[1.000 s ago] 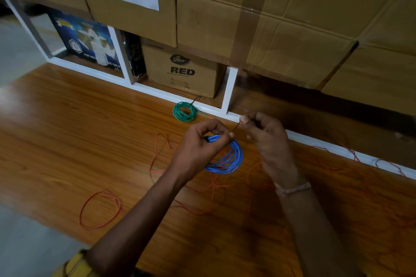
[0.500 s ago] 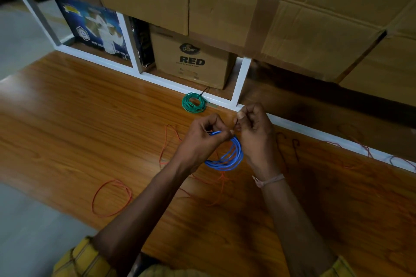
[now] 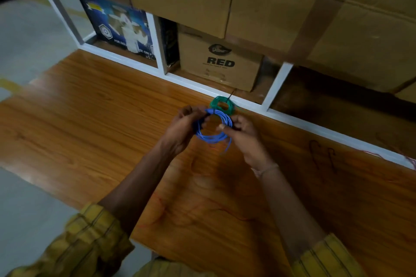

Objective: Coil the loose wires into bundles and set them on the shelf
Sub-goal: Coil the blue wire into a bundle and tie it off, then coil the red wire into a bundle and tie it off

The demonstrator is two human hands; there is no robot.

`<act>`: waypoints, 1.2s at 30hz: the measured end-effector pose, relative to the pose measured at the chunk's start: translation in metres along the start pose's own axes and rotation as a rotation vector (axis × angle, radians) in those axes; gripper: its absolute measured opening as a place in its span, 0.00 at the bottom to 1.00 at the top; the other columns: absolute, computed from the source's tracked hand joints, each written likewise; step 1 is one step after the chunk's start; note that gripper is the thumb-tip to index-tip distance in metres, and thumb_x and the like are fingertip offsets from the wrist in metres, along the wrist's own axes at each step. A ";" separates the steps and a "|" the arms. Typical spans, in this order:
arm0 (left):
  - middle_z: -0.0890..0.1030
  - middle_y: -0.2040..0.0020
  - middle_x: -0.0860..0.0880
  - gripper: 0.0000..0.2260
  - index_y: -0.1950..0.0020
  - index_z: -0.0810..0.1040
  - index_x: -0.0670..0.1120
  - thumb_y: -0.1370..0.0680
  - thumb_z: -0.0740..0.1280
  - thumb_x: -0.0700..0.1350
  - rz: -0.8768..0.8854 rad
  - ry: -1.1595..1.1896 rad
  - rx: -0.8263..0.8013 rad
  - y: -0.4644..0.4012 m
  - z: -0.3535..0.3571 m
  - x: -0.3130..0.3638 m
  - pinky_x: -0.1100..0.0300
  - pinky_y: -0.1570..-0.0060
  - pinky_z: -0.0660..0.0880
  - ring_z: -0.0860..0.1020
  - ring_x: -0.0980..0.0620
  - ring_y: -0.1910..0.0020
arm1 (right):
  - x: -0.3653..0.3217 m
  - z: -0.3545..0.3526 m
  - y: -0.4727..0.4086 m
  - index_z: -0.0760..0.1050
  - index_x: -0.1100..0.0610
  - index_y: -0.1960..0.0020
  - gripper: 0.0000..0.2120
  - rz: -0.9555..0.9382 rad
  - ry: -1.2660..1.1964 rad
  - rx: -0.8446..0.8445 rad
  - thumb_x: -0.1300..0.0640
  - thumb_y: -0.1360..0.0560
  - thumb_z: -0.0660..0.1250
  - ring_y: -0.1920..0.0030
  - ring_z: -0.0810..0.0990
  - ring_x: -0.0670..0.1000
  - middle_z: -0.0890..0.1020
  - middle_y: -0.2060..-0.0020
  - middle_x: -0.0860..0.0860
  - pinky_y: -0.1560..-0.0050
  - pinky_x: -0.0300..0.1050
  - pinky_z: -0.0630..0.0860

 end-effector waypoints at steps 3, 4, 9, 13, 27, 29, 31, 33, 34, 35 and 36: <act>0.82 0.38 0.35 0.14 0.31 0.73 0.39 0.17 0.67 0.35 0.029 -0.062 0.171 -0.030 -0.043 0.013 0.54 0.48 0.81 0.83 0.44 0.47 | -0.005 0.038 -0.044 0.77 0.64 0.46 0.09 0.040 -0.025 0.076 0.68 0.24 0.73 0.63 0.84 0.47 0.84 0.58 0.54 0.66 0.40 0.81; 0.80 0.35 0.36 0.17 0.28 0.71 0.40 0.16 0.67 0.36 0.037 -0.113 0.220 -0.039 -0.056 0.015 0.52 0.45 0.81 0.82 0.45 0.44 | -0.002 0.051 -0.063 0.78 0.65 0.48 0.08 0.045 -0.024 0.112 0.69 0.25 0.74 0.64 0.83 0.49 0.84 0.59 0.56 0.67 0.42 0.81; 0.75 0.28 0.38 0.22 0.22 0.68 0.40 0.16 0.66 0.35 0.024 -0.331 0.281 -0.055 -0.100 0.007 0.49 0.31 0.75 0.78 0.44 0.35 | 0.021 0.095 -0.150 0.82 0.62 0.57 0.09 0.117 0.120 0.227 0.59 0.32 0.77 0.58 0.87 0.61 0.85 0.62 0.58 0.55 0.63 0.85; 0.77 0.29 0.40 0.21 0.23 0.70 0.38 0.16 0.66 0.34 0.023 -0.462 0.169 -0.054 -0.107 -0.006 0.49 0.34 0.77 0.79 0.47 0.38 | 0.004 0.113 -0.166 0.83 0.64 0.46 0.15 0.129 0.395 0.265 0.54 0.27 0.74 0.49 0.85 0.58 0.86 0.51 0.59 0.57 0.43 0.72; 0.85 0.47 0.39 0.09 0.42 0.81 0.35 0.22 0.71 0.31 0.119 -0.854 -0.257 -0.031 -0.119 -0.037 0.54 0.49 0.79 0.82 0.47 0.50 | 0.013 0.071 -0.043 0.75 0.68 0.35 0.16 0.068 0.100 0.227 0.75 0.22 0.63 0.47 0.82 0.52 0.82 0.41 0.64 0.47 0.37 0.79; 0.86 0.46 0.37 0.09 0.42 0.81 0.36 0.22 0.72 0.32 0.109 -0.886 -0.302 -0.023 -0.121 -0.044 0.54 0.52 0.79 0.83 0.46 0.51 | 0.024 0.061 -0.019 0.76 0.68 0.38 0.13 0.099 0.085 0.237 0.73 0.21 0.65 0.52 0.84 0.50 0.83 0.47 0.62 0.52 0.36 0.81; 0.86 0.49 0.39 0.09 0.41 0.81 0.38 0.22 0.72 0.33 0.087 -0.914 -0.328 -0.017 -0.119 -0.053 0.54 0.56 0.78 0.83 0.48 0.55 | 0.032 0.056 -0.001 0.78 0.67 0.41 0.10 0.116 0.118 0.245 0.71 0.21 0.67 0.55 0.84 0.49 0.83 0.50 0.60 0.55 0.36 0.82; 0.85 0.50 0.40 0.11 0.39 0.80 0.40 0.21 0.73 0.35 0.071 -0.910 -0.335 -0.015 -0.115 -0.062 0.50 0.58 0.81 0.83 0.47 0.59 | 0.044 0.051 0.012 0.80 0.60 0.48 0.06 0.129 0.191 0.254 0.69 0.22 0.69 0.57 0.84 0.50 0.85 0.51 0.59 0.55 0.41 0.82; 0.85 0.48 0.39 0.13 0.36 0.79 0.40 0.21 0.72 0.36 0.087 -0.907 -0.327 -0.014 -0.112 -0.066 0.47 0.57 0.82 0.83 0.45 0.58 | 0.051 0.049 0.016 0.80 0.55 0.52 0.07 0.132 0.248 0.261 0.67 0.23 0.70 0.57 0.84 0.50 0.85 0.53 0.57 0.54 0.46 0.82; 0.84 0.45 0.37 0.17 0.32 0.77 0.40 0.21 0.70 0.36 0.131 -0.926 -0.318 -0.014 -0.109 -0.066 0.47 0.55 0.82 0.84 0.42 0.54 | 0.057 0.047 0.020 0.80 0.52 0.55 0.08 0.134 0.340 0.265 0.65 0.24 0.72 0.57 0.83 0.50 0.86 0.55 0.53 0.52 0.51 0.82; 0.82 0.41 0.36 0.22 0.27 0.75 0.41 0.22 0.67 0.37 0.198 -0.950 -0.305 -0.015 -0.107 -0.065 0.50 0.51 0.80 0.84 0.40 0.48 | 0.063 0.047 0.022 0.80 0.50 0.56 0.07 0.125 0.437 0.253 0.62 0.25 0.73 0.56 0.83 0.50 0.85 0.57 0.50 0.50 0.52 0.81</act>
Point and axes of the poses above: each hand's wrist, its own y-axis away from the middle knuckle, its own z-axis out of the palm, x = y × z, the point moved 4 cm from there along -y, towards the middle knuckle
